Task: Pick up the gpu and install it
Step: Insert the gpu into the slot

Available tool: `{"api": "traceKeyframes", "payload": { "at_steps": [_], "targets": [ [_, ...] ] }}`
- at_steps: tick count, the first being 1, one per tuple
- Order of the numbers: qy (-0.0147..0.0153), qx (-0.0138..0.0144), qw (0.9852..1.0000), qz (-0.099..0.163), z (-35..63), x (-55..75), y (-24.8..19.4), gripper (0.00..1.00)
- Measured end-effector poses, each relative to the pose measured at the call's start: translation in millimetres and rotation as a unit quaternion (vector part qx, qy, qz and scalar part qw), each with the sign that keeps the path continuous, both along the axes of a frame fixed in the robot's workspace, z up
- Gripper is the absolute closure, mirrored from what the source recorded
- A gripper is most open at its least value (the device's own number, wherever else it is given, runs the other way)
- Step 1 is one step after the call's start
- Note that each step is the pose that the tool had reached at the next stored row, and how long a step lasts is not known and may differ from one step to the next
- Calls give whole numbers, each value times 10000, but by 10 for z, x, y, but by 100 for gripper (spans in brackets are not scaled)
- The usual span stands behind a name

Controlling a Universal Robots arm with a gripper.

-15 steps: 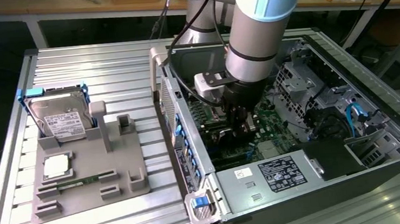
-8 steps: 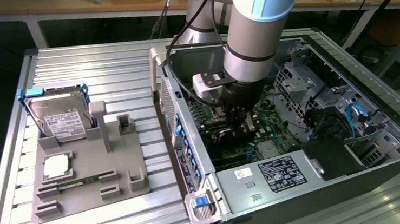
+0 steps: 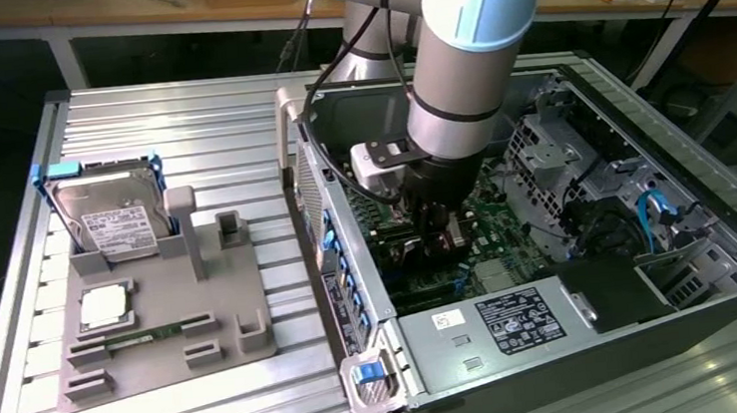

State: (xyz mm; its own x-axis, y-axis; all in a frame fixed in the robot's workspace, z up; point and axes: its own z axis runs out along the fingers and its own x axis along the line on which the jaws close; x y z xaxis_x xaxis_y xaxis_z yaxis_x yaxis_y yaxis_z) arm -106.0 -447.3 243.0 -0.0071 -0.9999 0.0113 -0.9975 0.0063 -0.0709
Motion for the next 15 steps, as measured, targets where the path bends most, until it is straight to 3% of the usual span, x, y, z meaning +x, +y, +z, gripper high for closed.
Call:
{"api": "traceKeyframes", "payload": {
  "at_steps": [15],
  "targets": [
    [-1, 4, 10000, -1, -12, -4, 1, 73]
  ]
}}
